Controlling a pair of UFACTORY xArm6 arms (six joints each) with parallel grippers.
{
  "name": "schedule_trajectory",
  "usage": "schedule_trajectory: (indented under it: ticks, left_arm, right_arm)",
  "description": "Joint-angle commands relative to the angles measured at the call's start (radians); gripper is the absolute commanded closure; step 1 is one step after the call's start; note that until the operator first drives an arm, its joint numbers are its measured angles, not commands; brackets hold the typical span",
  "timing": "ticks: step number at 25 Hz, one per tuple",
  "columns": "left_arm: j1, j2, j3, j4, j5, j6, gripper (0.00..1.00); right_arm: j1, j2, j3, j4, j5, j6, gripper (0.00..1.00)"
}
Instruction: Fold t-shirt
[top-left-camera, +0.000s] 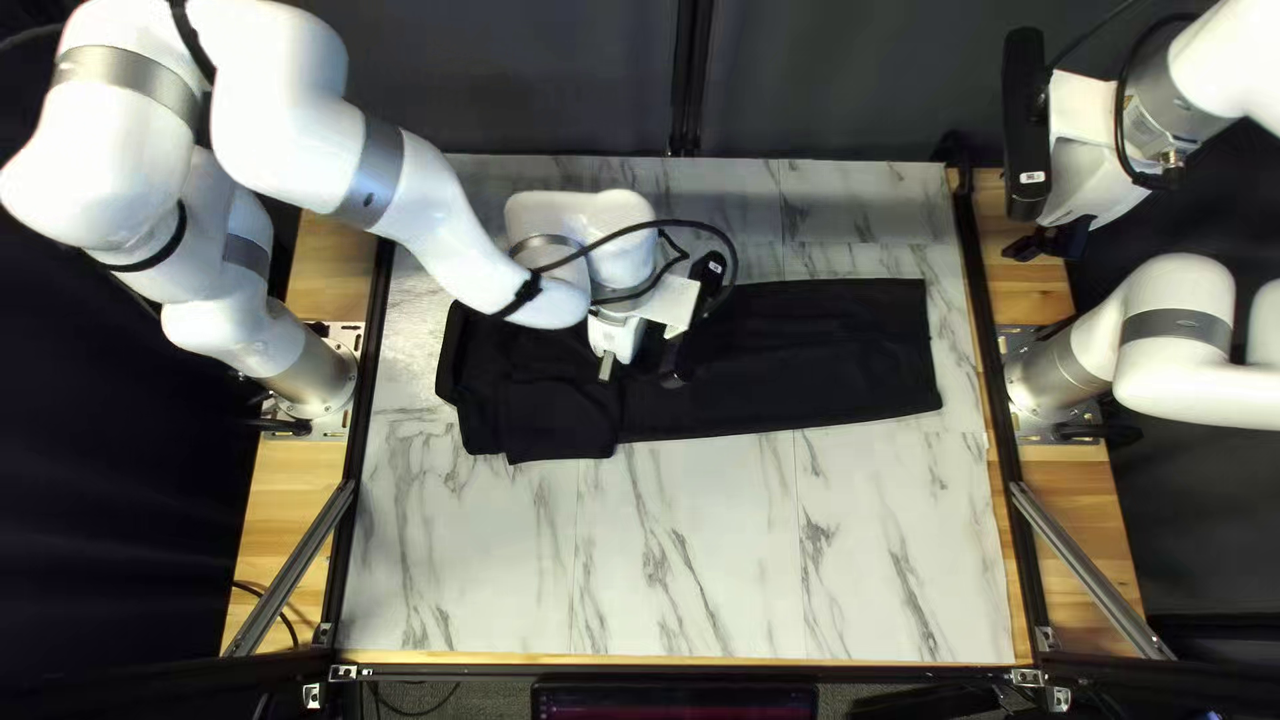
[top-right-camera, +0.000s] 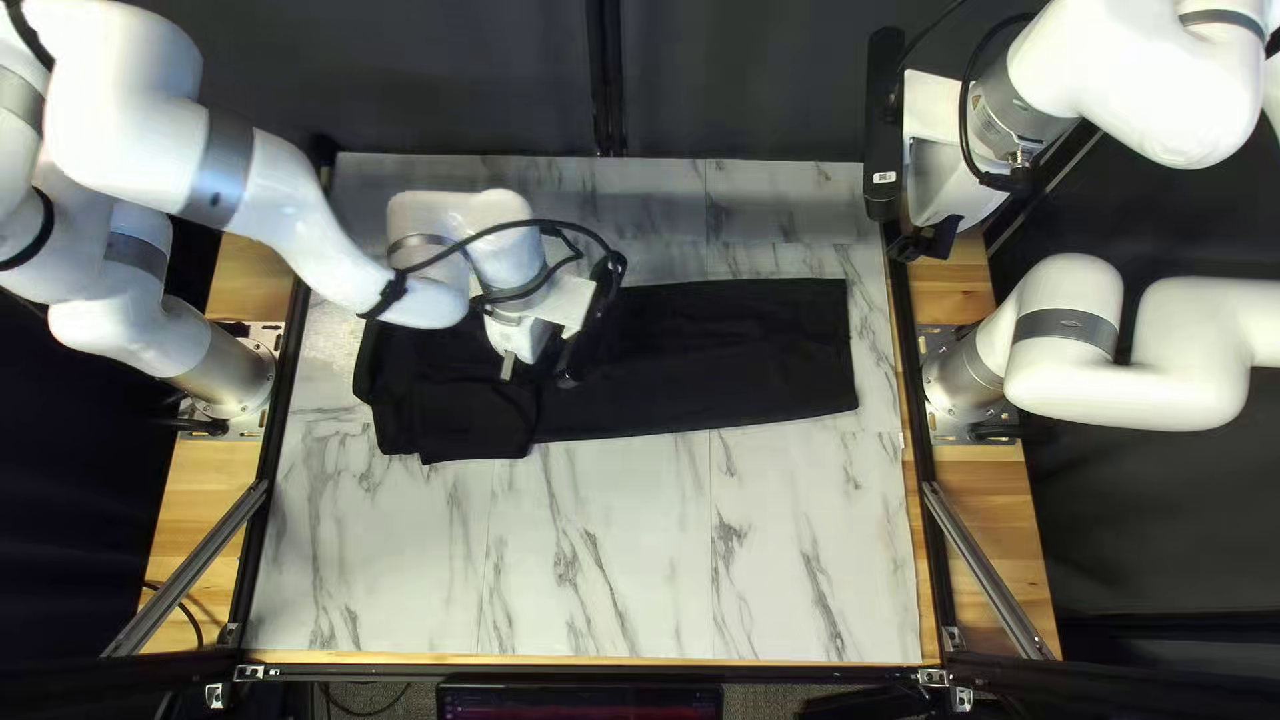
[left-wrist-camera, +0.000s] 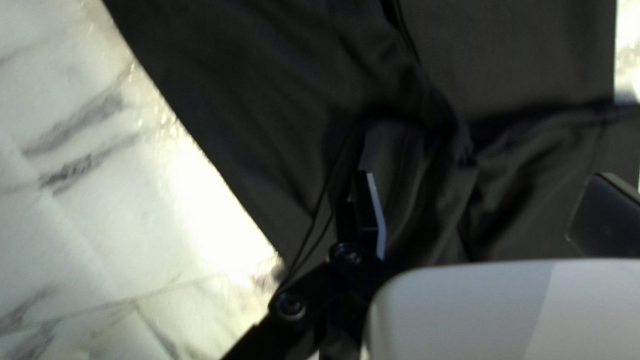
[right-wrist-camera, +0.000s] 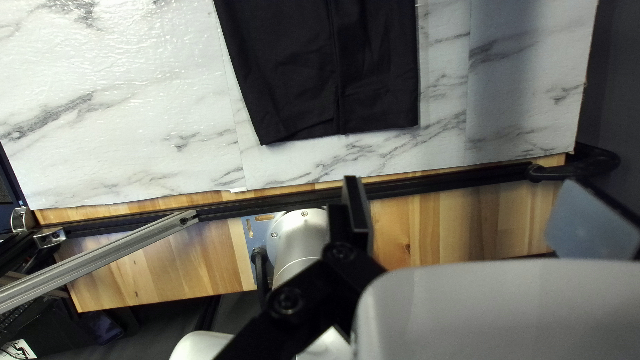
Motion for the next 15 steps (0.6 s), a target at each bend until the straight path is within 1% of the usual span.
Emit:
schedule_trajectory:
  ticks: [1, 6, 11, 13, 14, 15]
  left_arm:
    - [-0.032, 0.015, 0.01, -0.034, -0.031, 0.004, 0.0]
    - [-0.054, 0.029, 0.018, -0.074, -0.042, 0.042, 0.0]
    - [-0.036, 0.071, 0.008, -0.117, -0.024, 0.123, 0.0]
    - [-0.031, 0.052, 0.028, -0.116, -0.014, 0.129, 0.0]
    - [-0.028, 0.006, 0.065, -0.106, -0.007, 0.117, 0.0]
    - [-0.026, -0.015, 0.081, -0.1, -0.004, 0.109, 0.0]
  right_arm:
    - [0.0, 0.0, 0.0, 0.0, 0.0, 0.0, 0.0]
    - [0.0, 0.0, 0.0, 0.0, 0.0, 0.0, 0.0]
    - [0.0, 0.0, 0.0, 0.0, 0.0, 0.0, 0.0]
    - [0.0, 0.0, 0.0, 0.0, 0.0, 0.0, 0.0]
    - [0.0, 0.0, 0.0, 0.0, 0.0, 0.0, 0.0]
    - [0.0, 0.0, 0.0, 0.0, 0.0, 0.0, 0.0]
